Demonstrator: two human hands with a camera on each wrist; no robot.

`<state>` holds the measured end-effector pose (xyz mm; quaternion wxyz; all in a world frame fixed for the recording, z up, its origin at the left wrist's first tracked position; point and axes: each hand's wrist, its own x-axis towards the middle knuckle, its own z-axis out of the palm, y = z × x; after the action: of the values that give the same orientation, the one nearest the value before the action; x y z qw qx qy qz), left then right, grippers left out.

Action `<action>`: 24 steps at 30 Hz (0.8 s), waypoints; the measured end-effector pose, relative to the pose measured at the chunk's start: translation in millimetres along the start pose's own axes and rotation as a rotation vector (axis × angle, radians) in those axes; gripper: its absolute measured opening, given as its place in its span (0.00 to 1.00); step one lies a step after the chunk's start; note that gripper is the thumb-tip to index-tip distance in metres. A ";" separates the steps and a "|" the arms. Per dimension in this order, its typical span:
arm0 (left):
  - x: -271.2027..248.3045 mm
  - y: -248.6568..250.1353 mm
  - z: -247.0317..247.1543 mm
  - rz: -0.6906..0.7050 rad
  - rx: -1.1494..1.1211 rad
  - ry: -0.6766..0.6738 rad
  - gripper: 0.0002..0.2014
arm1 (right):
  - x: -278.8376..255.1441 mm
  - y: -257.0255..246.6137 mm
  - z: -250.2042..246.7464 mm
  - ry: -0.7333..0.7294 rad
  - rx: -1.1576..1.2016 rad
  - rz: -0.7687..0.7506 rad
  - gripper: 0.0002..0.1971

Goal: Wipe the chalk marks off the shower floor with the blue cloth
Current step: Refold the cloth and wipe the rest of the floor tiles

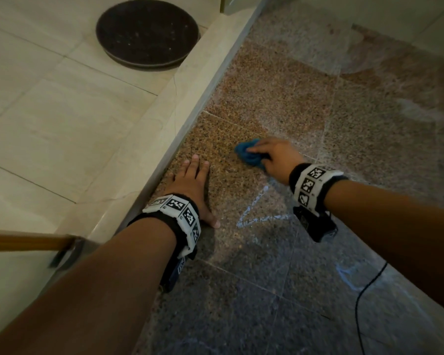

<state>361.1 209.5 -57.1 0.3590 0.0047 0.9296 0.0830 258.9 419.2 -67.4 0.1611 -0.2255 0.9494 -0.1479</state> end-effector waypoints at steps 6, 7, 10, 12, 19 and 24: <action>0.6 1.3 1.7 -0.008 -0.005 0.012 0.71 | -21.7 -35.5 29.6 0.011 -0.132 0.102 0.25; 1.4 1.8 1.9 -0.011 -0.006 0.012 0.71 | -28.6 -42.2 32.9 -0.001 -0.119 -0.027 0.25; 3.3 1.5 2.1 -0.011 -0.007 0.005 0.71 | -21.7 -30.6 23.6 -0.074 -0.074 -0.309 0.21; 4.7 0.3 1.0 -0.006 -0.009 -0.004 0.71 | -5.4 -10.6 7.0 -0.013 -0.045 -0.225 0.20; 4.3 -0.3 1.3 -0.004 0.003 -0.012 0.71 | 13.1 12.5 7.9 0.026 -0.010 0.273 0.24; 5.2 1.9 0.7 -0.021 0.009 -0.009 0.71 | -12.7 -21.2 29.1 0.008 -0.002 -0.187 0.23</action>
<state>357.6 211.8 -60.7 0.3639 -0.0031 0.9284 0.0752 288.6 401.2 -83.2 0.1425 -0.3125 0.9250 -0.1624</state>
